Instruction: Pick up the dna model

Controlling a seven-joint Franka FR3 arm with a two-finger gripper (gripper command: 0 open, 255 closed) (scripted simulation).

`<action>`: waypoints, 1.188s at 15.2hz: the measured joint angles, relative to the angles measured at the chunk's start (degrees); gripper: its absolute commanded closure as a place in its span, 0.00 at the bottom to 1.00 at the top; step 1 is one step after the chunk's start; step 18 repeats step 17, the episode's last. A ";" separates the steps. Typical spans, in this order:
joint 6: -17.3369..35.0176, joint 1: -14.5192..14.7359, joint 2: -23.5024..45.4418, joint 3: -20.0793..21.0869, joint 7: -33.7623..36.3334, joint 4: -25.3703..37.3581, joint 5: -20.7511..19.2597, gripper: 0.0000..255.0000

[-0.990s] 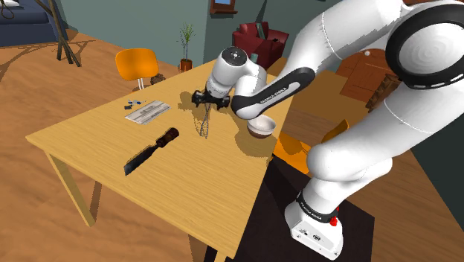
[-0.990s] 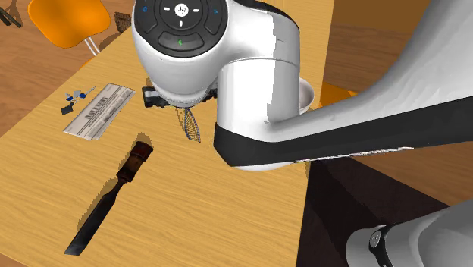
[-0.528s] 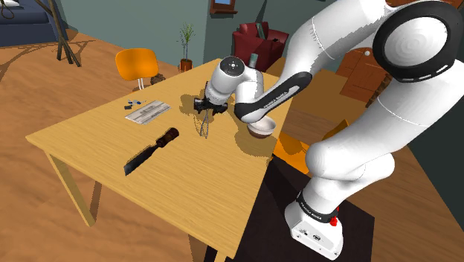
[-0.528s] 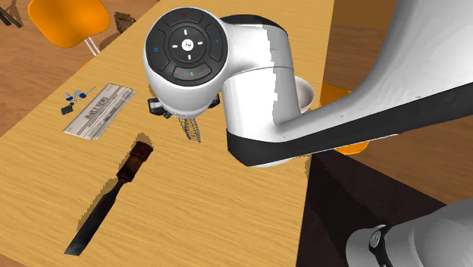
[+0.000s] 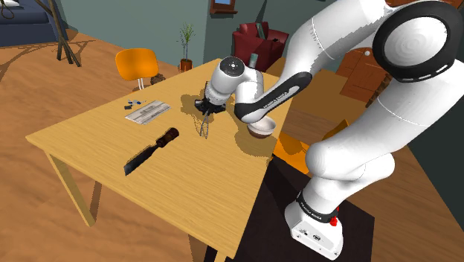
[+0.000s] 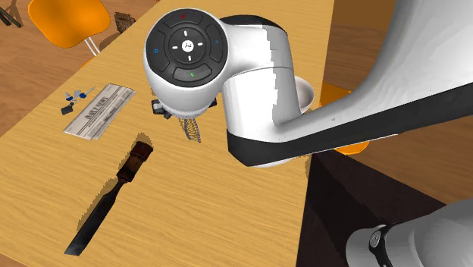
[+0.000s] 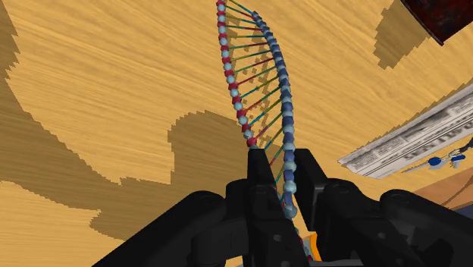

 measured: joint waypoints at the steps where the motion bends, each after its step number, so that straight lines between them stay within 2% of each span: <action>1: 0.04 -0.03 -0.01 -0.01 0.04 -0.02 -0.06 1.00; 4: -0.07 1.79 -1.84 -1.63 -4.14 -0.49 4.69 1.00; 6: -0.74 4.07 -3.61 -3.35 -8.06 -0.71 9.37 1.00; 12: -3.71 9.53 -7.13 -7.93 -16.70 -0.05 18.97 1.00; 16: -6.17 12.34 -8.97 -10.26 -20.77 0.94 23.37 1.00; 18: -6.60 12.77 -9.26 -10.65 -21.44 1.14 24.04 1.00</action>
